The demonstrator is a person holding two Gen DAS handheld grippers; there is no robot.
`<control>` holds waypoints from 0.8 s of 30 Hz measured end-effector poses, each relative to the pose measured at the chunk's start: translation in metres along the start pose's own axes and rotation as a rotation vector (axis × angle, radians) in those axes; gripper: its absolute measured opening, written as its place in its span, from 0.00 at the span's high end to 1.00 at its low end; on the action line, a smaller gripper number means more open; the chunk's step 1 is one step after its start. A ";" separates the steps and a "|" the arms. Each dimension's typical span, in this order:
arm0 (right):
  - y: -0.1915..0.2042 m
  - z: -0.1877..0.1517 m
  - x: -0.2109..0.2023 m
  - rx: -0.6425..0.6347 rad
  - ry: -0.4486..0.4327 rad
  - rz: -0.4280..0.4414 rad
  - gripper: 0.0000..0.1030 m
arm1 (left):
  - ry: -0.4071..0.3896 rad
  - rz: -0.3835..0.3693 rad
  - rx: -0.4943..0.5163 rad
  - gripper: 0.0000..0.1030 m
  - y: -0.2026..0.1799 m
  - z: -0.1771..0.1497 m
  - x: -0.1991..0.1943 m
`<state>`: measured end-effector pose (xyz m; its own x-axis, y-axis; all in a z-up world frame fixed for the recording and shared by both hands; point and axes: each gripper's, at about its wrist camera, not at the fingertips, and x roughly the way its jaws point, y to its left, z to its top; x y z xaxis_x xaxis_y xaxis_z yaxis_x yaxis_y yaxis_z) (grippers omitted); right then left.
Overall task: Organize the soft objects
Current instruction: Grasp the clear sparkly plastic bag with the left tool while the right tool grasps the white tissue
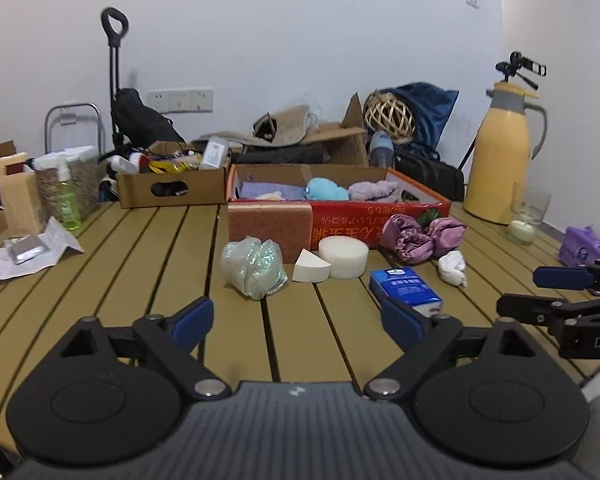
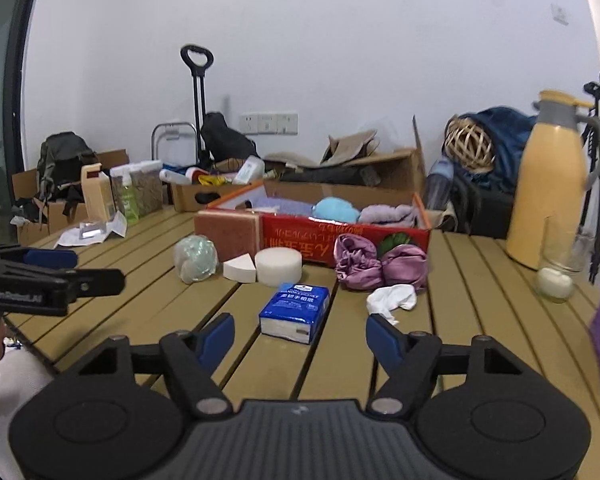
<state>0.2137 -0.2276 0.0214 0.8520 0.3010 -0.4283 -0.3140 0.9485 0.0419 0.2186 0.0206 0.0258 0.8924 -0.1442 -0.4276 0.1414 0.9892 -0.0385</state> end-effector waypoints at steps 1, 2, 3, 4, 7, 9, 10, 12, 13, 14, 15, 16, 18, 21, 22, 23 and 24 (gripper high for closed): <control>-0.001 0.002 0.009 0.001 0.007 0.003 0.31 | 0.010 -0.002 0.003 0.24 0.000 0.003 0.010; -0.002 0.004 0.021 0.005 0.017 0.005 0.32 | 0.019 -0.005 0.004 0.26 0.001 0.006 0.021; -0.003 0.006 0.030 0.007 0.028 0.007 0.32 | 0.024 -0.007 0.002 0.27 0.002 0.008 0.030; -0.004 0.007 0.039 0.005 0.036 0.012 0.32 | 0.027 -0.004 -0.001 0.27 0.002 0.009 0.036; -0.012 0.012 0.065 -0.002 0.055 -0.007 0.36 | 0.034 0.024 0.008 0.26 0.007 0.016 0.064; -0.021 0.014 0.081 0.012 0.073 -0.026 0.38 | 0.038 0.038 0.014 0.26 0.012 0.021 0.080; -0.028 0.016 0.089 0.020 0.081 -0.037 0.39 | 0.042 0.049 0.022 0.25 0.014 0.023 0.089; -0.040 0.019 0.104 0.020 0.090 -0.060 0.41 | 0.052 0.068 0.038 0.24 0.018 0.027 0.111; -0.046 0.020 0.113 0.016 0.097 -0.070 0.42 | 0.061 0.078 0.041 0.24 0.019 0.029 0.118; -0.053 0.022 0.122 0.017 0.107 -0.083 0.44 | 0.066 0.087 0.043 0.24 0.020 0.030 0.127; -0.059 0.023 0.130 0.021 0.117 -0.097 0.45 | 0.069 0.092 0.043 0.24 0.022 0.031 0.134; -0.065 0.024 0.139 0.024 0.125 -0.109 0.45 | 0.072 0.098 0.036 0.25 0.024 0.031 0.140; -0.074 0.025 0.155 0.023 0.141 -0.140 0.49 | 0.095 0.087 0.004 0.37 0.030 0.029 0.150; -0.082 0.021 0.168 0.049 0.160 -0.161 0.61 | 0.108 0.073 -0.036 0.55 0.039 0.028 0.154; -0.085 0.021 0.171 0.062 0.178 -0.155 0.64 | 0.103 0.067 -0.048 0.57 0.042 0.028 0.153; -0.088 0.020 0.172 0.076 0.187 -0.147 0.74 | 0.101 0.067 -0.050 0.58 0.044 0.028 0.153; -0.090 0.020 0.172 0.087 0.188 -0.137 0.80 | 0.103 0.064 -0.048 0.60 0.044 0.028 0.153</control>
<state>0.3972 -0.2589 -0.0381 0.7889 0.1526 -0.5952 -0.1565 0.9866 0.0455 0.3728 0.0417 -0.0162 0.8501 -0.0796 -0.5206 0.0624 0.9968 -0.0505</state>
